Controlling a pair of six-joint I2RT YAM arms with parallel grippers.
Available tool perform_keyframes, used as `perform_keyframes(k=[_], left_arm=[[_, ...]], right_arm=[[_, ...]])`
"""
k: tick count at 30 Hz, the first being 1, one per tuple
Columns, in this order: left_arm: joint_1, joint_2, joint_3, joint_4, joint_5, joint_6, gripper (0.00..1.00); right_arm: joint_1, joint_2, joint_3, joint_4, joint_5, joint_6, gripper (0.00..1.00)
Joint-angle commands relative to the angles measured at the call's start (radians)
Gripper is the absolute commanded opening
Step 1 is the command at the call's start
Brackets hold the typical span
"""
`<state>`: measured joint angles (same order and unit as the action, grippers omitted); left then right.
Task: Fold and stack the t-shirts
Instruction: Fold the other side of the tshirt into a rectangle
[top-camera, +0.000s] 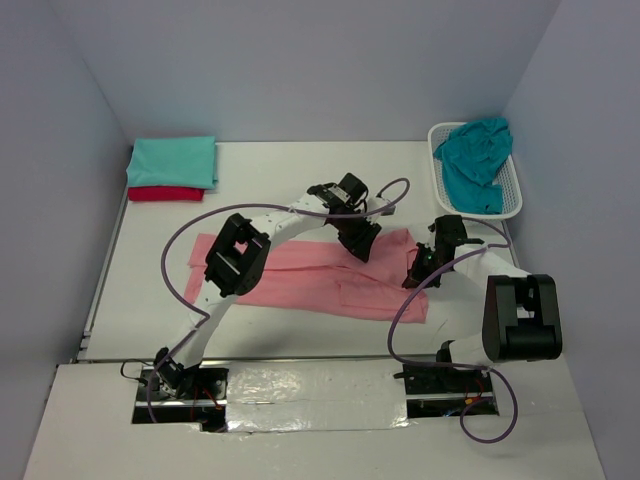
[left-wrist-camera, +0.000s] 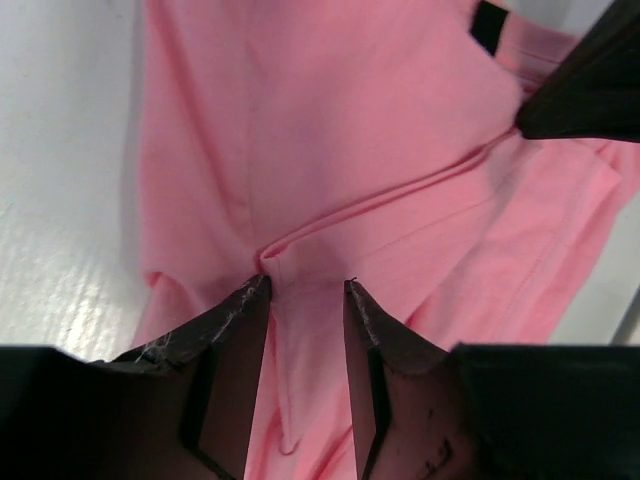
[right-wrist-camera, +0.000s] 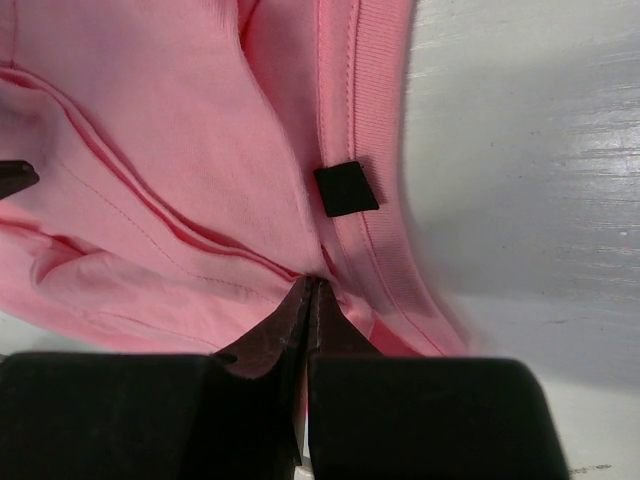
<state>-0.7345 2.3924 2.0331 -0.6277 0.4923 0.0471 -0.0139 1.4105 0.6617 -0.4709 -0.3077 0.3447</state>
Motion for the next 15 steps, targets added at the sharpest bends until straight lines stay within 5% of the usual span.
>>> perform_keyframes(k=[1,12,15], left_arm=[[-0.02,0.004,0.019,0.003,0.104,0.013,0.47],[-0.029,0.027,0.022,-0.038,0.048,0.057,0.37],[-0.029,0.025,0.042,-0.029,-0.046,0.063,0.48]], right_arm=[[-0.006,-0.007,0.012,0.008,0.016,-0.021,0.0],[-0.006,-0.005,0.022,-0.003,0.019,-0.026,0.0],[-0.006,-0.007,0.022,-0.003,0.013,-0.023,0.0]])
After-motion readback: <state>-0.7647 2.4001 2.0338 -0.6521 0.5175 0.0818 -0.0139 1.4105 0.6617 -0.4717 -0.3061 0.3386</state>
